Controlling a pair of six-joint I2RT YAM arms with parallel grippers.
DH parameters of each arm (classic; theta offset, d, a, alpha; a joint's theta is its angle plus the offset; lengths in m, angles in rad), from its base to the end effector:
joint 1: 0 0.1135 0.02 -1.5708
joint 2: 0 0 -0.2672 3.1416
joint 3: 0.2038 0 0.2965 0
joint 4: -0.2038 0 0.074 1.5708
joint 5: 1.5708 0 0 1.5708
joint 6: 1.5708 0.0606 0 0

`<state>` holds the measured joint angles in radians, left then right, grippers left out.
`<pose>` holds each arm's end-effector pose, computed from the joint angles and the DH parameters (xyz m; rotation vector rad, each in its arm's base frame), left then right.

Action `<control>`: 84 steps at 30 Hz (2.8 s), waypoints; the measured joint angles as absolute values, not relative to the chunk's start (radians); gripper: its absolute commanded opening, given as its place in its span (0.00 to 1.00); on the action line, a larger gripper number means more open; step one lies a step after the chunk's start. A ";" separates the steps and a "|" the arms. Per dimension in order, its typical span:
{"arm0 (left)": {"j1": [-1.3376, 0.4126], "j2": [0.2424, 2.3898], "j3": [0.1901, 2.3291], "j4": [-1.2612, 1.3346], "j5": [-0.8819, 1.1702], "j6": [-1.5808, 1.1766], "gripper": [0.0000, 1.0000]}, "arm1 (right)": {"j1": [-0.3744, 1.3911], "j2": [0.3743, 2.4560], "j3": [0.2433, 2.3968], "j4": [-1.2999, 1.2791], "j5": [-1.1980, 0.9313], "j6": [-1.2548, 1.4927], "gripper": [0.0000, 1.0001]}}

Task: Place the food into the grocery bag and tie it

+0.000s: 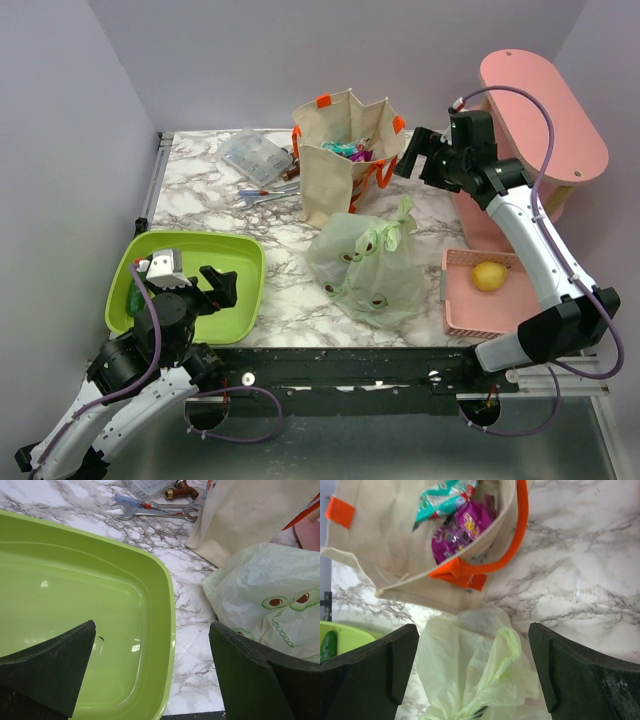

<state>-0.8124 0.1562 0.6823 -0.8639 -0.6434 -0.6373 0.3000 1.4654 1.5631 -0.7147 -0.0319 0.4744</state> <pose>0.0901 -0.0422 0.3122 -0.2673 1.8385 -0.3984 0.3670 0.1156 0.3894 0.1757 2.2200 0.4673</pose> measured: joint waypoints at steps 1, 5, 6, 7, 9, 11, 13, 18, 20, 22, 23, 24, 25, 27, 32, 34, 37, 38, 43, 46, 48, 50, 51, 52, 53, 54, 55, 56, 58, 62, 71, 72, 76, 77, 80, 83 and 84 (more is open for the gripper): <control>-0.812 0.156 0.682 -0.864 -0.643 -0.637 0.98 | 0.300 1.457 1.546 -0.727 -0.034 0.478 1.00; -0.812 0.156 0.682 -0.864 -0.643 -0.637 0.98 | 0.300 1.423 1.485 -0.758 -0.059 0.491 1.00; -0.812 0.156 0.682 -0.863 -0.643 -0.637 0.98 | 0.300 1.417 1.473 -0.762 -0.070 0.496 1.00; -0.812 0.156 0.682 -0.863 -0.643 -0.637 0.98 | 0.300 1.411 1.463 -0.765 -0.082 0.498 1.00; -0.812 0.156 0.682 -0.863 -0.643 -0.637 0.98 | 0.300 1.406 1.452 -0.775 -0.108 0.501 1.00; -0.812 0.156 0.682 -0.863 -0.643 -0.637 0.98 | 0.300 1.406 1.446 -0.788 -0.126 0.501 1.00; -0.812 0.156 0.682 -0.863 -0.643 -0.637 0.98 | 0.300 1.406 1.437 -0.804 -0.136 0.500 1.00; -0.812 0.156 0.682 -0.863 -0.643 -0.637 0.98 | 0.300 1.406 1.393 -0.818 -0.171 0.496 1.00; -0.812 0.156 0.682 -0.863 -0.643 -0.637 0.98 | 0.300 1.406 1.375 -0.819 -0.193 0.496 1.00; -0.812 0.156 0.682 -0.863 -0.643 -0.637 0.98 | 0.300 1.406 1.359 -0.819 -0.216 0.497 1.00; -0.812 0.156 0.682 -0.863 -0.643 -0.637 0.98 | 0.300 1.406 1.352 -0.819 -0.227 0.497 1.00; -0.812 0.156 0.682 -0.863 -0.643 -0.637 0.98 | 0.300 1.406 1.344 -0.819 -0.236 0.497 1.00; -0.812 0.156 0.682 -0.863 -0.643 -0.637 0.98 | 0.300 1.406 1.335 -0.819 -0.246 0.498 1.00; -0.812 0.156 0.682 -0.863 -0.643 -0.637 0.98 | 0.300 1.404 1.318 -0.818 -0.264 0.502 1.00; -0.812 0.156 0.682 -0.863 -0.643 -0.637 0.98 | 0.300 1.390 1.269 -0.803 -0.316 0.527 1.00; -0.812 0.156 0.682 -0.863 -0.643 -0.637 0.98 | 0.300 1.387 1.252 -0.801 -0.338 0.534 0.98; -0.812 0.155 0.682 -0.863 -0.643 -0.637 0.98 | 0.300 1.388 1.242 -0.800 -0.363 0.542 0.88; -0.812 0.154 0.682 -0.863 -0.643 -0.637 0.98 | 0.300 1.388 1.242 -0.798 -0.371 0.545 0.80; -0.812 0.149 0.682 -0.863 -0.643 -0.637 0.98 | 0.300 1.388 1.238 -0.770 -0.408 0.557 0.53; -0.812 0.149 0.682 -0.863 -0.643 -0.637 0.98 | 0.300 1.388 1.231 -0.750 -0.435 0.565 0.43; -0.812 0.149 0.682 -0.863 -0.643 -0.637 0.98 | 0.300 1.387 1.228 -0.743 -0.447 0.568 0.37; -0.812 0.149 0.682 -0.863 -0.643 -0.637 0.98 | 0.300 1.387 1.225 -0.737 -0.458 0.572 0.30; -0.812 0.149 0.682 -0.863 -0.643 -0.637 0.98 | 0.300 1.387 1.224 -0.733 -0.462 0.575 0.24; -0.812 0.149 0.682 -0.863 -0.643 -0.637 0.98 | 0.300 1.387 1.224 -0.732 -0.464 0.576 0.20; -0.812 0.149 0.682 -0.863 -0.643 -0.637 0.98 | 0.300 1.387 1.223 -0.729 -0.468 0.577 0.16; -0.812 0.149 0.682 -0.863 -0.643 -0.637 0.98 | 0.300 1.387 1.223 -0.726 -0.471 0.578 0.13; -0.812 0.149 0.682 -0.863 -0.643 -0.637 0.98 | 0.300 1.387 1.223 -0.725 -0.475 0.578 0.08; -0.812 0.149 0.682 -0.863 -0.643 -0.637 0.98 | 0.300 1.386 1.223 -0.725 -0.479 0.579 0.03; -0.812 0.149 0.682 -0.863 -0.643 -0.637 0.98 | 0.300 1.385 1.223 -0.724 -0.485 0.581 0.01; -0.812 0.149 0.682 -0.863 -0.643 -0.637 0.98 | 0.300 1.380 1.223 -0.724 -0.492 0.583 0.01; -0.812 0.149 0.682 -0.863 -0.643 -0.637 0.98 | 0.300 1.346 1.234 -0.724 -0.513 0.583 0.01; -0.812 0.149 0.682 -0.863 -0.643 -0.637 0.98 | 0.300 1.345 1.242 -0.722 -0.520 0.583 0.01; -0.812 0.150 0.682 -0.863 -0.643 -0.637 0.98 | 0.300 1.325 1.255 -0.706 -0.539 0.583 0.01; -0.812 0.152 0.682 -0.863 -0.643 -0.637 0.98 | 0.300 1.315 1.258 -0.702 -0.541 0.583 0.00; -0.812 0.154 0.682 -0.863 -0.643 -0.637 0.98 | 0.300 1.288 1.273 -0.697 -0.549 0.583 0.01; -0.812 0.155 0.682 -0.863 -0.643 -0.637 0.98 | 0.300 1.277 1.298 -0.693 -0.563 0.583 0.01; -0.812 0.155 0.682 -0.863 -0.643 -0.637 0.98 | 0.300 1.276 1.307 -0.692 -0.567 0.583 0.01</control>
<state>-0.8124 0.1547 0.6823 -0.8631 -0.6430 -0.6369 0.3000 1.2762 1.3071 -0.6918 -0.5674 0.5827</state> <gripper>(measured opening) 0.980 0.035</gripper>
